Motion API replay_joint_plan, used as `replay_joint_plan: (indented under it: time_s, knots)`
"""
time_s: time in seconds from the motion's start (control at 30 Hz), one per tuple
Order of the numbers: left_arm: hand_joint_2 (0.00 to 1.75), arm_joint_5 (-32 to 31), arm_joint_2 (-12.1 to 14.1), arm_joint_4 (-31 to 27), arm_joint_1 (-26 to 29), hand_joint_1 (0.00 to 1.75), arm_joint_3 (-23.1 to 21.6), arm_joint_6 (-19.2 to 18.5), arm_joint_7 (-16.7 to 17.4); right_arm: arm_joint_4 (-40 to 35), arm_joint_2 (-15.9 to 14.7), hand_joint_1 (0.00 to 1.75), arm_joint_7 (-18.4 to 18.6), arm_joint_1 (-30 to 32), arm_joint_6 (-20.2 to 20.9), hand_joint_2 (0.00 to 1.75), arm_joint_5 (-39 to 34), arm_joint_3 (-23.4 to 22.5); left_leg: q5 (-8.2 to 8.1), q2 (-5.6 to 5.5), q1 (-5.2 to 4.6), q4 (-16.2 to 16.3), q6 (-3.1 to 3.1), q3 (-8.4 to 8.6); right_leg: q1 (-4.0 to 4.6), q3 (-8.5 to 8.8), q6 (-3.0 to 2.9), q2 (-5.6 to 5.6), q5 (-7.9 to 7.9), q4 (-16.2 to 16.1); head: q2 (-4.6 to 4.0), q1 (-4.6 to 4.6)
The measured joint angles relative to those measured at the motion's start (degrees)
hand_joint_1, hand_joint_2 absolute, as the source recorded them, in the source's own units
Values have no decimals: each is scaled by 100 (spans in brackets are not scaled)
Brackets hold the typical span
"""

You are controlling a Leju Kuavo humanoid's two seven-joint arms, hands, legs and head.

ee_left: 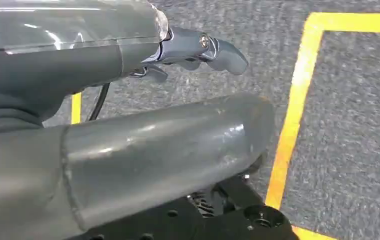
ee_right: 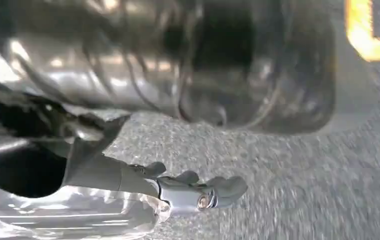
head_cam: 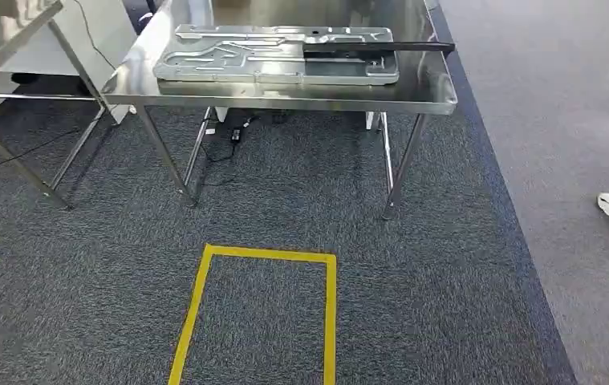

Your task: Take the parts from the cabinet and place them on the table.

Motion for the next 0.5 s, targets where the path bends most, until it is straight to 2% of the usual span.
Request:
replay_joint_plan:
  time_s: [0.03,0.07,0.1,0.13,0.17,0.2,0.23,0.33,0.37,0.4,0.43,0.5]
  knots:
    - [0,-9,4,4,-3,0,0,7,2,46,0,0,28,-17,74,0,50,-20,5,16,4,283,-20,-44,5,-59,10,-64,32,17,0,2]
    - [0,-24,17,9,2,0,0,13,2,74,0,0,55,-35,125,0,92,-37,159,28,13,298,-31,47,6,-110,23,-134,52,35,0,0]
    - [0,-44,32,15,8,0,-2,22,9,114,2,0,94,-61,174,0,151,-61,344,41,22,73,-34,265,5,-147,38,-189,62,57,0,2]
    - [0,-46,46,28,16,0,-4,35,15,185,2,0,120,-89,233,0,227,-96,512,76,33,-391,-27,620,1,-172,48,-241,67,84,0,2]
    - [0,-48,68,33,14,0,-9,48,24,230,2,0,142,-118,249,0,267,-120,601,195,39,-1022,-16,1057,0,-187,60,-289,63,111,0,0]
    - [0,-51,68,37,-6,0,-20,50,24,268,2,0,155,-151,253,0,312,-142,456,400,33,-1457,4,1314,20,-197,89,-334,64,135,0,0]
    - [0,-55,83,42,-15,0,-35,52,28,321,7,0,173,-159,270,0,347,-170,491,389,-30,-1503,75,1356,35,-211,139,-371,73,155,0,6]
    - [0,-61,120,72,-9,0,-42,68,42,420,4,0,179,-239,319,0,417,-236,467,299,-39,-1545,185,1247,51,-187,236,-489,104,133,0,4]
    - [0,-59,125,81,-4,0,-44,70,46,437,2,0,179,-239,321,0,426,-240,529,251,16,-1607,254,1259,42,-199,298,-412,67,167,0,7]
    - [0,-59,127,87,2,0,-44,70,46,461,-2,0,179,-240,323,0,433,-251,552,222,12,-1612,289,1246,26,-254,325,-157,-69,300,0,7]
    - [0,-59,135,92,0,0,-44,70,50,487,-2,0,177,-240,341,0,450,-273,576,190,7,-1612,331,1205,18,-409,326,17,-332,636,0,4]
    - [0,-44,153,114,-14,0,-44,66,50,542,-7,0,160,-241,402,0,531,-336,621,88,-25,-1606,381,1143,19,-836,324,106,-799,1562,0,6]
